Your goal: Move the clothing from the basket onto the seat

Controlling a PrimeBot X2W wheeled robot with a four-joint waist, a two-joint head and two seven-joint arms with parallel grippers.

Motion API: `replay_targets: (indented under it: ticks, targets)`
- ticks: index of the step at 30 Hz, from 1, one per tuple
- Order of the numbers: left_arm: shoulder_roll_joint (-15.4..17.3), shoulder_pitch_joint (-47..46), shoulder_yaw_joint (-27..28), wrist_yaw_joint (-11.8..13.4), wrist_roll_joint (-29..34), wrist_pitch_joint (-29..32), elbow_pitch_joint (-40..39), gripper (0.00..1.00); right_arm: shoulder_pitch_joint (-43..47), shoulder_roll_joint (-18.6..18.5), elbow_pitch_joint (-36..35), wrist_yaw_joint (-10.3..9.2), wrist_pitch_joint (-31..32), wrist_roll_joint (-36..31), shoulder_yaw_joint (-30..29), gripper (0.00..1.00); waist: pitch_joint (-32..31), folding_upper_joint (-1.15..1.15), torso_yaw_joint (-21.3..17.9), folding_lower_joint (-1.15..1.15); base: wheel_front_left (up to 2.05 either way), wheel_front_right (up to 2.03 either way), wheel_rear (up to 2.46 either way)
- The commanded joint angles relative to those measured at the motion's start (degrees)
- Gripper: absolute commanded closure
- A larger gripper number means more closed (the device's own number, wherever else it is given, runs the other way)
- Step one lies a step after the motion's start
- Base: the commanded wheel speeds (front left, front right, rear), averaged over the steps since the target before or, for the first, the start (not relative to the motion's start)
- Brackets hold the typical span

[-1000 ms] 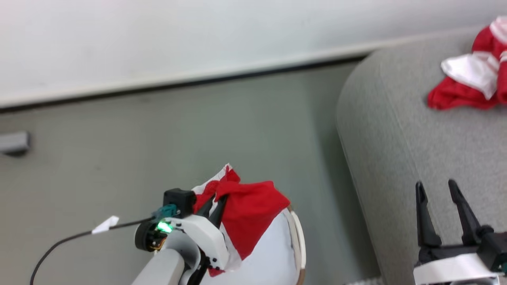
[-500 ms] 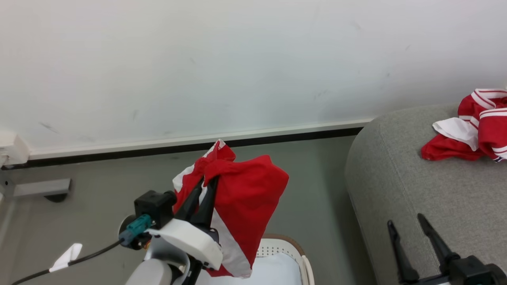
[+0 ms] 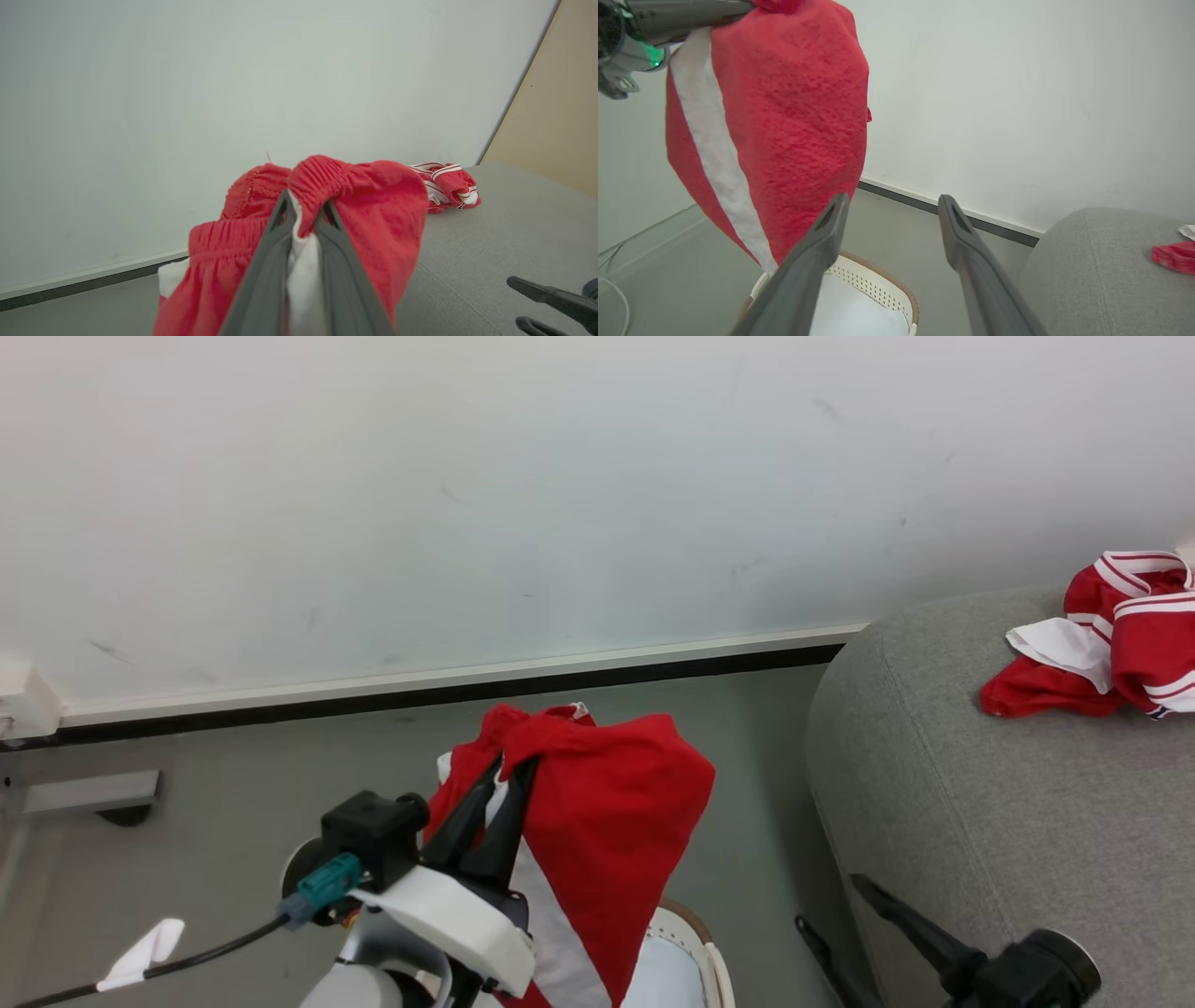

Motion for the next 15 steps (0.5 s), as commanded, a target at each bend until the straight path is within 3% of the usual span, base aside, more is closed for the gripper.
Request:
replay_targets:
  ticks: [1, 8, 15]
  targets:
    - [0.6, 0.7, -0.1, -0.3, -0.2, 0.3, -0.6, 1.0, -2.8, -2.4, -0.7, -0.13, 0.1, 2.5, 3.4, 0.0, 0.0, 0.0, -0.2, 0.01, 0.0, 0.0, 0.0]
    - [-0.1, 0.6, -2.0, -1.8, -1.5, 1.4, -2.0, 1.0, -16.8, -12.0, -2.1, -0.13, 0.3, 13.4, 20.1, 0.0, 0.0, 0.0, -0.2, 0.01, 0.0, 0.0, 0.0]
    - [-0.4, 0.1, -3.9, -3.1, -1.9, 2.4, -2.9, 1.0, -26.9, -14.0, 0.2, -0.14, 0.1, 19.4, 31.3, 0.0, -0.3, 0.0, 0.5, 0.01, 0.0, 0.0, 0.0]
